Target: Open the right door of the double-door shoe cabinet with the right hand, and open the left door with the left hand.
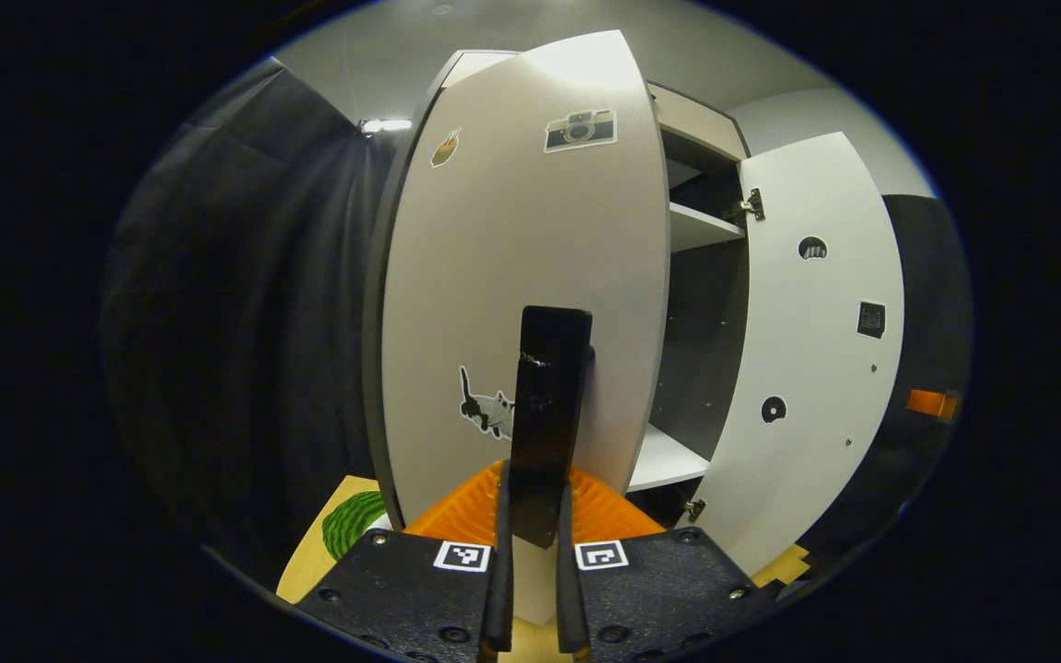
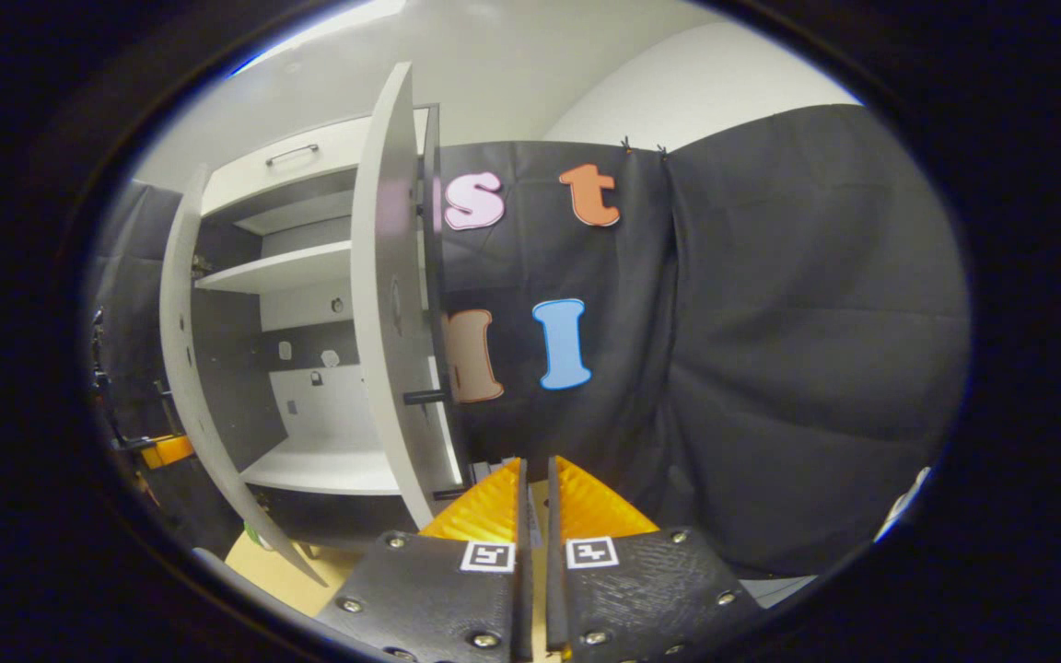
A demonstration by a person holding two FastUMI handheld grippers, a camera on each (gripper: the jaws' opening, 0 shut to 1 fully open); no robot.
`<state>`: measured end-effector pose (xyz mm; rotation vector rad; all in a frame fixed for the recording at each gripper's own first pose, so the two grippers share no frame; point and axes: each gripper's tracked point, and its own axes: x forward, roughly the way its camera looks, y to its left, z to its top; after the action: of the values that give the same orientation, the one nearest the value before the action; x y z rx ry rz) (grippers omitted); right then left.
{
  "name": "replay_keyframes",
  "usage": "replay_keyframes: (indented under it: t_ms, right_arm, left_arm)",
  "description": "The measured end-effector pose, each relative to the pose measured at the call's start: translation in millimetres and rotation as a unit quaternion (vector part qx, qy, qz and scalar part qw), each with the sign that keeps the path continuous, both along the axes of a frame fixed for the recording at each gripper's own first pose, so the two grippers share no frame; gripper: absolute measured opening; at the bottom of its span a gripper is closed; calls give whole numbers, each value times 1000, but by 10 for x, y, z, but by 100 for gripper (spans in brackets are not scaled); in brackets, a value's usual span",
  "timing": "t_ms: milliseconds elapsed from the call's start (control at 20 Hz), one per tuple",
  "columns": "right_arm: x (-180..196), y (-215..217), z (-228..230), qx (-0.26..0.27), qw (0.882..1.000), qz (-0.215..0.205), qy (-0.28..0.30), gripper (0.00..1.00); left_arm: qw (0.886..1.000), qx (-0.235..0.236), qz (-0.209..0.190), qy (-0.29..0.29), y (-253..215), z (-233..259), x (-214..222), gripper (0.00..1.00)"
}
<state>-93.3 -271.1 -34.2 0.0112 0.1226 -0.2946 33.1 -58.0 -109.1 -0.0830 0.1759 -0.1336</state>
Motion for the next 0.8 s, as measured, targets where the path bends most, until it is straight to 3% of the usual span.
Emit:
replay_keyframes:
  t_ms: [550, 650, 800]
  right_arm:
    - [138, -40, -218, 26, 1000, 2, 16, 6]
    - [191, -8, -276, 23, 1000, 5, 20, 6]
    - [318, 70, -356, 15, 999, 12, 26, 6]
  left_arm:
    - [1000, 4, 17, -2, 249, 20, -133, 17]
    - [1000, 28, 7, -8, 318, 17, -161, 17]
    - [1000, 21, 7, -6, 392, 39, -184, 14]
